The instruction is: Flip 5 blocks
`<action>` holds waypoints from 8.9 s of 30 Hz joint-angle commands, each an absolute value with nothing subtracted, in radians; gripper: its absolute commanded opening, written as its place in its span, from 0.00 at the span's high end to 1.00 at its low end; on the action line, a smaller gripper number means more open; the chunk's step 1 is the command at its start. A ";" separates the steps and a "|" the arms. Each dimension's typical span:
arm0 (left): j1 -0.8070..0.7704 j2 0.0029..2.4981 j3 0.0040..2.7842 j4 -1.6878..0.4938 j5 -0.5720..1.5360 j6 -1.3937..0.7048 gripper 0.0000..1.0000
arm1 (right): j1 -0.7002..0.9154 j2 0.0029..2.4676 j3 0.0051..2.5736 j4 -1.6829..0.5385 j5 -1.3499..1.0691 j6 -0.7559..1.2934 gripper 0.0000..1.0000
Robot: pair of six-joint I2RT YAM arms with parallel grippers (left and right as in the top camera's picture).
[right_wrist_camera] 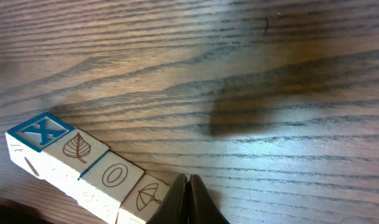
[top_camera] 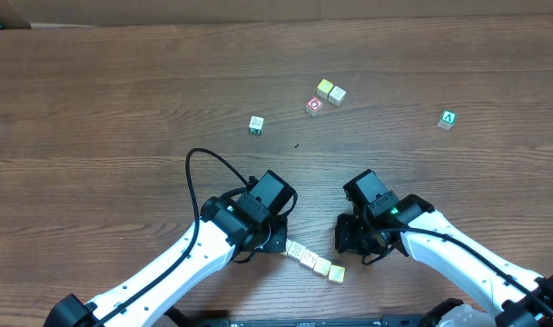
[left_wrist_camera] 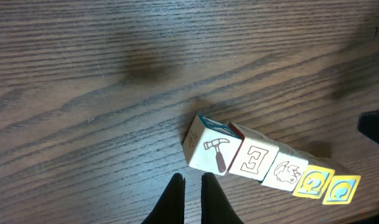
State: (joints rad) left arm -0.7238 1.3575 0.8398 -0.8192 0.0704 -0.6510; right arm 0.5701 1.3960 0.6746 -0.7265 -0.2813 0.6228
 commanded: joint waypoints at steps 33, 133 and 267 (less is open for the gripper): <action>-0.720 1.353 0.862 -0.815 0.094 -0.628 0.96 | 0.918 1.129 0.580 -0.964 -0.300 0.944 0.96; -0.720 1.353 0.862 -0.837 0.100 -0.632 0.96 | 0.934 1.114 0.654 -0.971 -0.129 1.024 0.96; -0.720 1.623 0.852 -0.723 0.096 -0.224 0.96 | 0.875 1.345 0.557 -0.744 -0.155 1.122 0.96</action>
State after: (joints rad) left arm -0.7238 1.6127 0.8406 -0.7322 0.0784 -0.2569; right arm 0.8776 1.3464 0.5625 -0.7654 -0.1429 1.1225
